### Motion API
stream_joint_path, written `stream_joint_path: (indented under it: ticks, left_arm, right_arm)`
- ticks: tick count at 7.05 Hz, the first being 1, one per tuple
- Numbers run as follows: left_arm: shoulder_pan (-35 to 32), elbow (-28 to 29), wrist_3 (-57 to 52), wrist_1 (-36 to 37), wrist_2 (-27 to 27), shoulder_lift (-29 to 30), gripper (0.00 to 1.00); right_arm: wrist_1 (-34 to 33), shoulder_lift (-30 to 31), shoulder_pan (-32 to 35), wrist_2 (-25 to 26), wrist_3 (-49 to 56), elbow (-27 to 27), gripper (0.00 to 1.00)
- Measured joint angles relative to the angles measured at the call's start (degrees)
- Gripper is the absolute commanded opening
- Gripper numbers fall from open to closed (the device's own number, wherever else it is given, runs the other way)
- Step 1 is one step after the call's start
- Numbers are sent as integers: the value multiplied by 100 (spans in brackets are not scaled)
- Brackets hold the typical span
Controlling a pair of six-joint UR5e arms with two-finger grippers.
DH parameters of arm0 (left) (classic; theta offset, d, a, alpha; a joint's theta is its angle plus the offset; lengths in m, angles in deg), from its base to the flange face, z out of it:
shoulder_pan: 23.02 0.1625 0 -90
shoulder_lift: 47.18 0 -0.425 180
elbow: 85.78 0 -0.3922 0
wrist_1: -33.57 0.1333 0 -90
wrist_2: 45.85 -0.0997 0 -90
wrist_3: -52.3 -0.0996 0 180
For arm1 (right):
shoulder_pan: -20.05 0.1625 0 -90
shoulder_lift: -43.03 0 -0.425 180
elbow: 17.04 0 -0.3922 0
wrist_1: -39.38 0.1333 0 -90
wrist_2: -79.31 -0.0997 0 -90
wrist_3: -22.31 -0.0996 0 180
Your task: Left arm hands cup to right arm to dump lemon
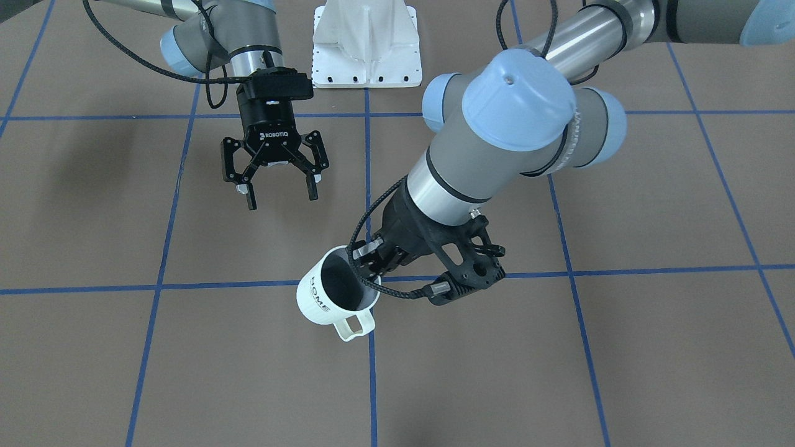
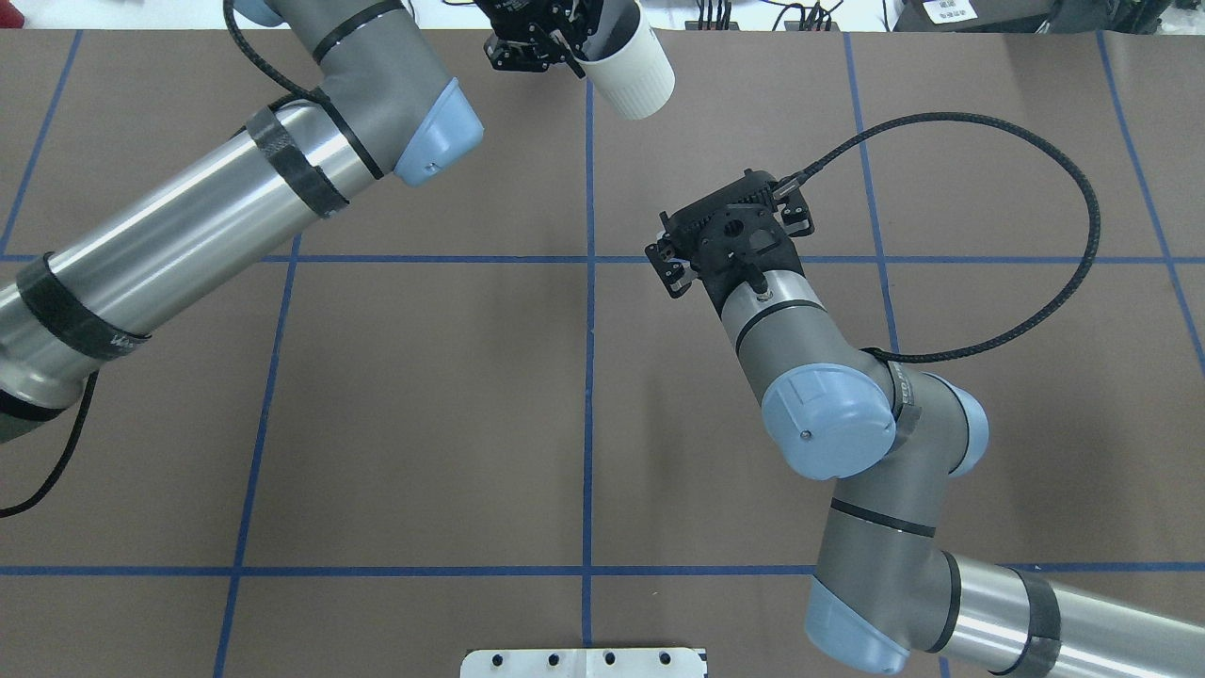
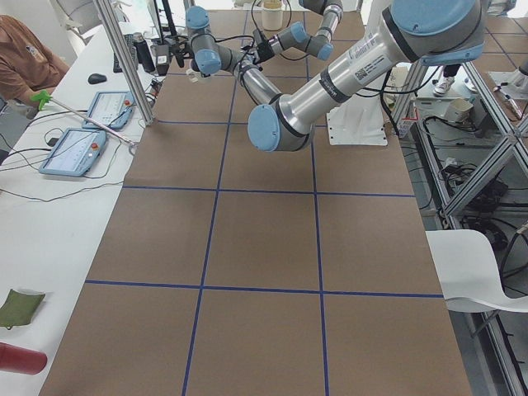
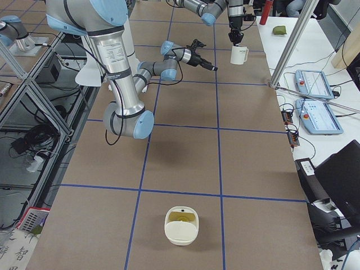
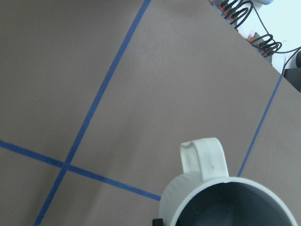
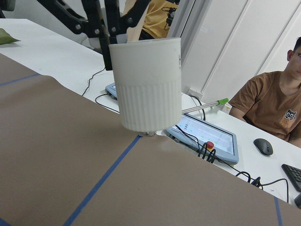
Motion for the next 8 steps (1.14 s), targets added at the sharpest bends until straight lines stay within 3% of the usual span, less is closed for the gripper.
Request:
stream_joint_path:
  ticks: [3, 6, 8]
  left_arm:
    - [-529, -50, -952, 27, 446, -484, 0]
    - [-1171, -751, -1601, 56, 721, -1455, 0]
    - [-1467, -1001, -2112, 242, 753, -1895, 0]
  right_arm:
    - [-431, 31, 693, -1211, -99, 3, 100]
    - [-1361, 84, 2067, -3561, -225, 35, 100]
    - [-2289, 102, 2865, -4742, -60, 96, 100]
